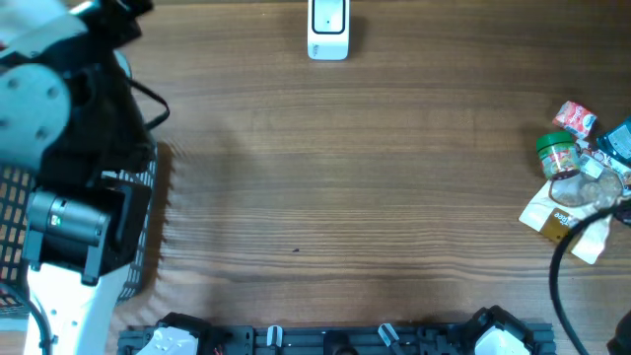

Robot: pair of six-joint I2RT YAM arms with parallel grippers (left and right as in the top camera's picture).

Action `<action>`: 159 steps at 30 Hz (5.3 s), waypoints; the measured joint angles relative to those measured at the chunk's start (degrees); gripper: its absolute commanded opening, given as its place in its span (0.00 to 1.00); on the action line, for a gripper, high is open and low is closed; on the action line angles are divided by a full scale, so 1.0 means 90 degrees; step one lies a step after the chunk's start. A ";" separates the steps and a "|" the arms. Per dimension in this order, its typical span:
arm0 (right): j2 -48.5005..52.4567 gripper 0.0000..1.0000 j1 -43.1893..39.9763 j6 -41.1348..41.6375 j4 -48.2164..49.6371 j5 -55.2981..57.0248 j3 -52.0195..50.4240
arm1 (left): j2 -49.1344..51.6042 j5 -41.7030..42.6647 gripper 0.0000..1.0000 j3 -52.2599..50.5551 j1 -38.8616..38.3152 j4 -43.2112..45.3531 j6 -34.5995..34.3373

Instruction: Scan the item barcode

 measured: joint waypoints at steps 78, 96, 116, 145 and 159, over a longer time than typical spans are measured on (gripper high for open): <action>-0.5098 1.00 0.2110 -0.4012 0.0719 -0.0534 -0.6509 | -0.7388 0.5632 1.00 -0.3368 0.3053 -0.3835 -0.1304; -0.4903 1.00 0.2110 -0.2285 0.1464 -0.0187 -0.9304 | -0.7388 0.5632 1.00 -0.3368 0.3053 -0.3835 -0.1304; -0.4673 1.00 0.2108 -0.2266 0.0811 0.0401 -0.9396 | -0.7388 0.5578 1.00 -0.3368 0.3053 -0.4962 -0.1299; -0.4643 1.00 0.2108 -0.2263 0.0809 0.0425 -0.9398 | -0.7383 0.5102 1.00 -0.8599 0.2472 0.0270 -0.1297; -0.4641 1.00 0.2108 -0.2266 0.0811 0.0425 -0.9398 | -0.7383 0.4639 1.00 -0.9874 0.2222 0.1003 -0.1299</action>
